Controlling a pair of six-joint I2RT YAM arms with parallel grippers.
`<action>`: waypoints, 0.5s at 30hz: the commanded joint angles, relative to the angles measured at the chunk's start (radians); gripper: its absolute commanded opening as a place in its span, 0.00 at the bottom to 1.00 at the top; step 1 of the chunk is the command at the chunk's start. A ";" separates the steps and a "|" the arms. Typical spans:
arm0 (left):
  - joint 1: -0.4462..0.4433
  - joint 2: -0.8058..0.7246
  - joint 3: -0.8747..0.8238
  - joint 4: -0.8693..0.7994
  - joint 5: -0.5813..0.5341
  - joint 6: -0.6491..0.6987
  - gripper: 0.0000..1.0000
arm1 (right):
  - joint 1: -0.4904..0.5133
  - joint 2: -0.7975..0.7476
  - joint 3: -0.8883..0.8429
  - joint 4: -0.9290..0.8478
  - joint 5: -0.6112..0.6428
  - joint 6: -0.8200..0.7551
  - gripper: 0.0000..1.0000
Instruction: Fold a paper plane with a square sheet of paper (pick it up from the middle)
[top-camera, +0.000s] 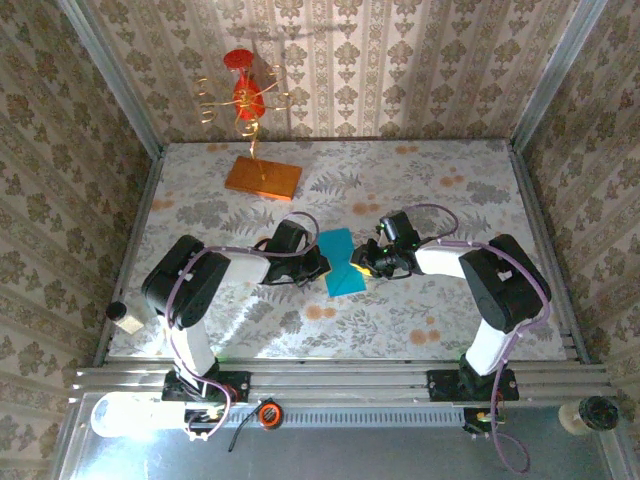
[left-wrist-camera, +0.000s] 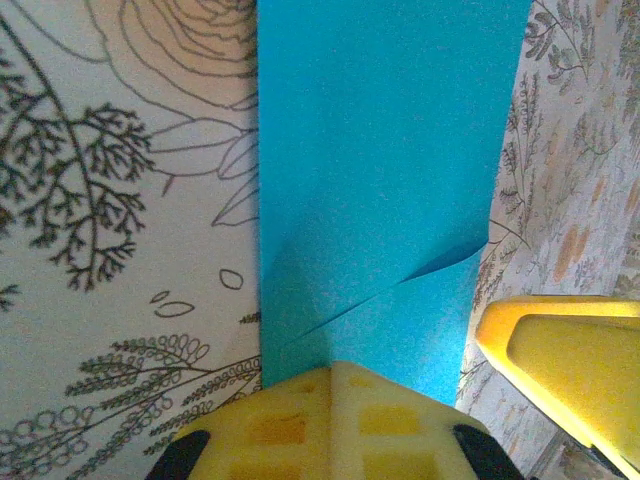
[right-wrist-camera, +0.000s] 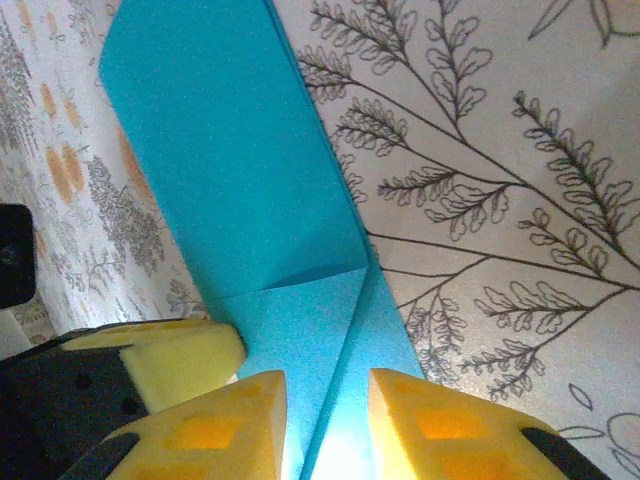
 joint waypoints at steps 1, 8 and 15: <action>0.011 0.037 -0.044 -0.102 -0.043 -0.019 0.01 | 0.007 0.025 0.027 -0.004 -0.004 0.012 0.30; 0.011 0.044 -0.043 -0.096 -0.035 -0.021 0.01 | 0.009 0.054 0.045 0.019 -0.034 0.008 0.26; 0.013 0.050 -0.042 -0.090 -0.029 -0.029 0.01 | 0.012 0.072 0.057 0.021 -0.041 0.009 0.25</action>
